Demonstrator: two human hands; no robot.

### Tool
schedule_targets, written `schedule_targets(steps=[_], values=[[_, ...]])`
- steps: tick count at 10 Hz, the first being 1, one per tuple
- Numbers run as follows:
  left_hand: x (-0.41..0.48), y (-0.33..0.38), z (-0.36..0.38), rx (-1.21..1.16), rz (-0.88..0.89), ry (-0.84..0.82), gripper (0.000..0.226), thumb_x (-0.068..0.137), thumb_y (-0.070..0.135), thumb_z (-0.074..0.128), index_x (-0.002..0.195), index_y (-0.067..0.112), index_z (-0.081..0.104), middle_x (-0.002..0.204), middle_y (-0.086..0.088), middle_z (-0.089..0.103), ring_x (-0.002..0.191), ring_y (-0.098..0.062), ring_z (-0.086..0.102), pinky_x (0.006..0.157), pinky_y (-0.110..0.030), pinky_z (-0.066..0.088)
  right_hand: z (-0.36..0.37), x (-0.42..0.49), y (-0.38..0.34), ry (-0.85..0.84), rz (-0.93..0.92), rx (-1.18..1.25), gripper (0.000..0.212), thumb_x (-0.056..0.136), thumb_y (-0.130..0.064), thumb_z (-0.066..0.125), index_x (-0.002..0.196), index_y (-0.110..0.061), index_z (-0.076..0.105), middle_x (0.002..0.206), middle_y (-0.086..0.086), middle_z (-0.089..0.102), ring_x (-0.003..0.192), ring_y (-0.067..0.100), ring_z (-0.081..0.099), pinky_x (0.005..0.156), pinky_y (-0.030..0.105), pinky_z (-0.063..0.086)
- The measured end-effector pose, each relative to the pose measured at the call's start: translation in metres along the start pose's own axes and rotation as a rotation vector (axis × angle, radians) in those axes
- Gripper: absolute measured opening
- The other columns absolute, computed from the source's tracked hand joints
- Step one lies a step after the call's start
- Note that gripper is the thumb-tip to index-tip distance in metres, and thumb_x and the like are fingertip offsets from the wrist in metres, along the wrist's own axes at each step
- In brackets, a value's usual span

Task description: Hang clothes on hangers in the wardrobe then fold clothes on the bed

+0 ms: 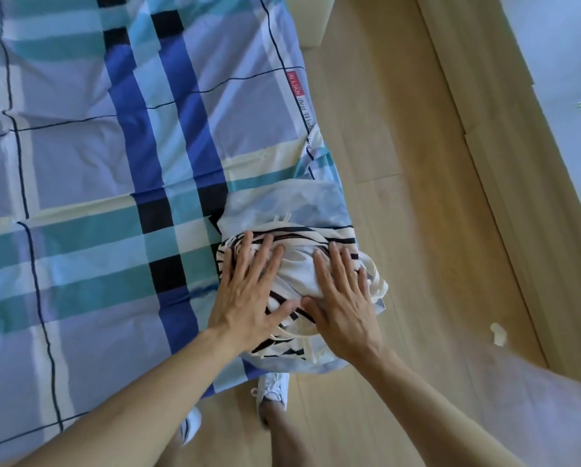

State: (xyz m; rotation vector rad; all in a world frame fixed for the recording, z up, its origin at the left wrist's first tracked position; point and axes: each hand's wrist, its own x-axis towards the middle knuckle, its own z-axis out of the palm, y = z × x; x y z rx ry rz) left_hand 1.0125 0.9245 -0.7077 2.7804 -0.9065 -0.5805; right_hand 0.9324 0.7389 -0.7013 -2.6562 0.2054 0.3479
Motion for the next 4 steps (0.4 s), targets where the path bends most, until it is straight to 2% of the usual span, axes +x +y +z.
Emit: schedule_targets(steps=[2, 3, 4], values=[[-0.003, 0.012, -0.018, -0.035, -0.04, 0.03, 0.084, 0.095, 0.068, 0.026, 0.161, 0.018, 0.011, 0.169, -0.003, -0.005, 0.154, -0.026, -0.017, 0.124, -0.057, 0.003, -0.007, 0.002, 0.002, -0.054, 0.014, -0.094, 0.073, 0.102, -0.059, 0.031, 0.16, -0.027, -0.001, 0.167, 0.001, -0.012, 0.152, 0.019, -0.02, 0.123, 0.05, -0.006], [-0.016, 0.016, -0.041, -0.073, -0.104, 0.053, 0.081, 0.096, 0.066, 0.023, 0.161, 0.018, 0.01, 0.169, -0.002, -0.009, 0.153, -0.022, -0.02, 0.125, -0.053, 0.001, -0.022, -0.003, -0.008, -0.066, 0.039, -0.082, 0.073, 0.103, -0.058, 0.031, 0.16, -0.028, -0.003, 0.167, -0.002, -0.014, 0.151, 0.015, -0.022, 0.124, 0.049, -0.006], [-0.039, 0.013, -0.069, -0.132, -0.225, 0.128, 0.079, 0.096, 0.063, 0.017, 0.16, 0.017, 0.017, 0.169, -0.006, -0.002, 0.155, -0.025, -0.011, 0.125, -0.051, 0.001, -0.044, -0.013, -0.028, -0.033, 0.048, -0.028, 0.073, 0.102, -0.056, 0.033, 0.159, -0.029, -0.003, 0.166, -0.005, -0.012, 0.152, 0.015, -0.017, 0.125, 0.049, -0.001]])
